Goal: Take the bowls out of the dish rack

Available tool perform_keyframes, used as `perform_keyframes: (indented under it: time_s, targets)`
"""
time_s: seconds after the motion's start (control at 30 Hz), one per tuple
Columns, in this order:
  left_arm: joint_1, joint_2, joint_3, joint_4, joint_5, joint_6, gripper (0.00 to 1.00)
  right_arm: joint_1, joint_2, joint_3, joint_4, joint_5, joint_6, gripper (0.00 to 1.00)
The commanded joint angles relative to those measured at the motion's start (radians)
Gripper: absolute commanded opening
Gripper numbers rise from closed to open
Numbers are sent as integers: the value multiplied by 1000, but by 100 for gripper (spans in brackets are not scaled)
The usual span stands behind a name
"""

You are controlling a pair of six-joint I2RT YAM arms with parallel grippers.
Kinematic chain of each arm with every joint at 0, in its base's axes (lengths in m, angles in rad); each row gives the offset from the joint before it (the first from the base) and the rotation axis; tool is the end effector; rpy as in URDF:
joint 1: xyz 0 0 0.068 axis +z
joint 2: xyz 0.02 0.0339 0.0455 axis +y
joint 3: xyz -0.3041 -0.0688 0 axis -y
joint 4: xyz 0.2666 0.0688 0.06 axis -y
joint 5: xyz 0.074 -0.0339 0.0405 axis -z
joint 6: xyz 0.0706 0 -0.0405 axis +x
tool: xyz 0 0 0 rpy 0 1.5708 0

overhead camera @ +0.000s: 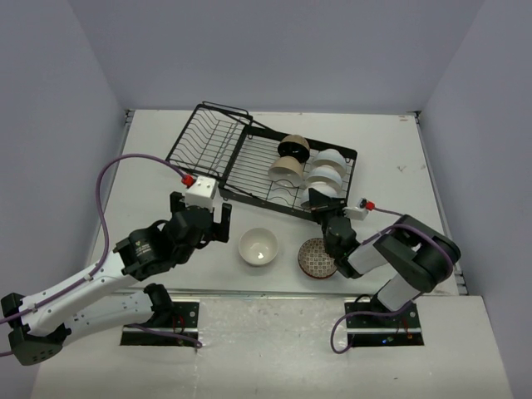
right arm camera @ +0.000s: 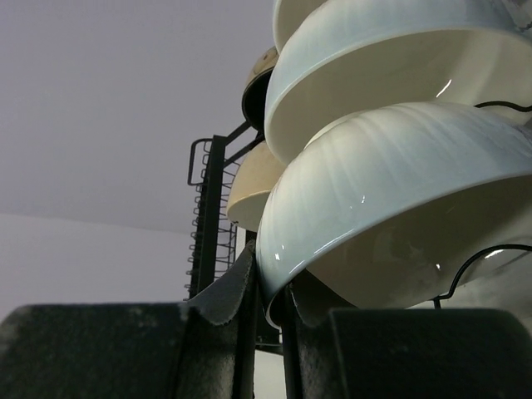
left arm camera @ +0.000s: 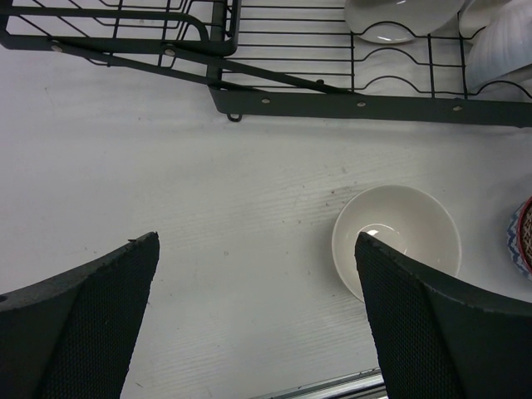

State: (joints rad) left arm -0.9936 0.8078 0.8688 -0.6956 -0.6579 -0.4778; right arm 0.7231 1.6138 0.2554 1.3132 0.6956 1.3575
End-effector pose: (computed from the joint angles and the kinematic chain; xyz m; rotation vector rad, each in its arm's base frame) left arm 0.1327 -0.1247 0.3324 0.1793 2.0559 -0.1754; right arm 0.2369 0.1487 0.1636 1.0352 1.3596 1.0350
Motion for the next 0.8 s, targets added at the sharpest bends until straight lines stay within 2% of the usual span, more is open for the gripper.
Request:
perform_keyframes:
  time_s: [0.0, 0.2, 0.5, 0.77]
  targets:
    - [12, 1, -5, 44, -3, 24, 100, 6, -47, 1, 342, -47, -104, 0]
    - [16, -2, -5, 44, -3, 25, 100, 6, -115, 28, 337, -149, -189, 0]
    - [19, -1, -7, 44, -3, 24, 100, -1, -135, 93, 331, -303, -268, 0]
    - [21, -5, -5, 44, -9, 21, 100, -36, -187, 168, 235, -438, -319, 0]
